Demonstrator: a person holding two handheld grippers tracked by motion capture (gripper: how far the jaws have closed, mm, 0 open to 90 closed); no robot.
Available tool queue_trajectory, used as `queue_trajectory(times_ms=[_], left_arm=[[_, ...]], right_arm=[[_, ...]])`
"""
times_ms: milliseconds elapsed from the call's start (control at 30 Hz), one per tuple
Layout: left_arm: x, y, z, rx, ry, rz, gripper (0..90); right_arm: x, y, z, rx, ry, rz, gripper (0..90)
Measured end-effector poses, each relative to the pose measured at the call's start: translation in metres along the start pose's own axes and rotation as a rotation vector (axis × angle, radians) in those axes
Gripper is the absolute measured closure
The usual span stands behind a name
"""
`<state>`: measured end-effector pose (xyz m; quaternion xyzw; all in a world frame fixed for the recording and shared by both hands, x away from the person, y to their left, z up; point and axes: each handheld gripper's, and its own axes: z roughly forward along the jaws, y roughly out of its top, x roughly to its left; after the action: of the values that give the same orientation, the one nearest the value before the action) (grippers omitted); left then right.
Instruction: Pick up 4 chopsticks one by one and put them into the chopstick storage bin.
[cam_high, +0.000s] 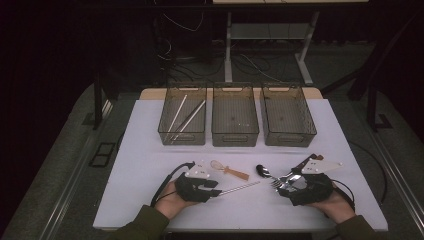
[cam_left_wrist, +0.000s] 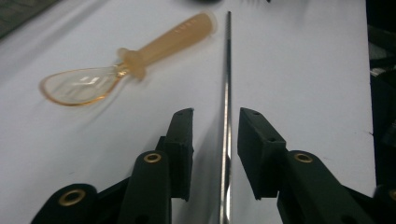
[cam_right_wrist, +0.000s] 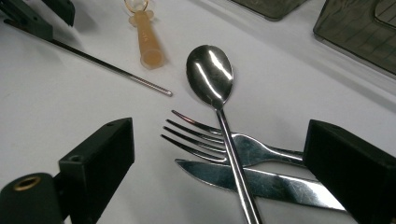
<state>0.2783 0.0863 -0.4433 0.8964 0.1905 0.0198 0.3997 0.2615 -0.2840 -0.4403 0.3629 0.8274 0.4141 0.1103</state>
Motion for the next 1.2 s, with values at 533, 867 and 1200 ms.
queue_trajectory(times_ms=[533, 867, 1200], left_arm=[[-0.0059, -0.0003, 0.0090, 0.050, 0.016, 0.049, 78.7], [-0.0048, -0.0002, 0.0112, 0.028, -0.006, 0.051, 85.1], [-0.0035, 0.0019, 0.0108, 0.027, -0.026, 0.060, 85.1]], right_arm=[[-0.0007, -0.0001, -0.0001, 0.003, -0.006, 0.001, 9.3], [-0.0005, -0.0001, 0.0002, 0.003, -0.005, -0.001, 9.3], [-0.0003, 0.0000, -0.0003, 0.000, -0.004, -0.001, 9.3]])
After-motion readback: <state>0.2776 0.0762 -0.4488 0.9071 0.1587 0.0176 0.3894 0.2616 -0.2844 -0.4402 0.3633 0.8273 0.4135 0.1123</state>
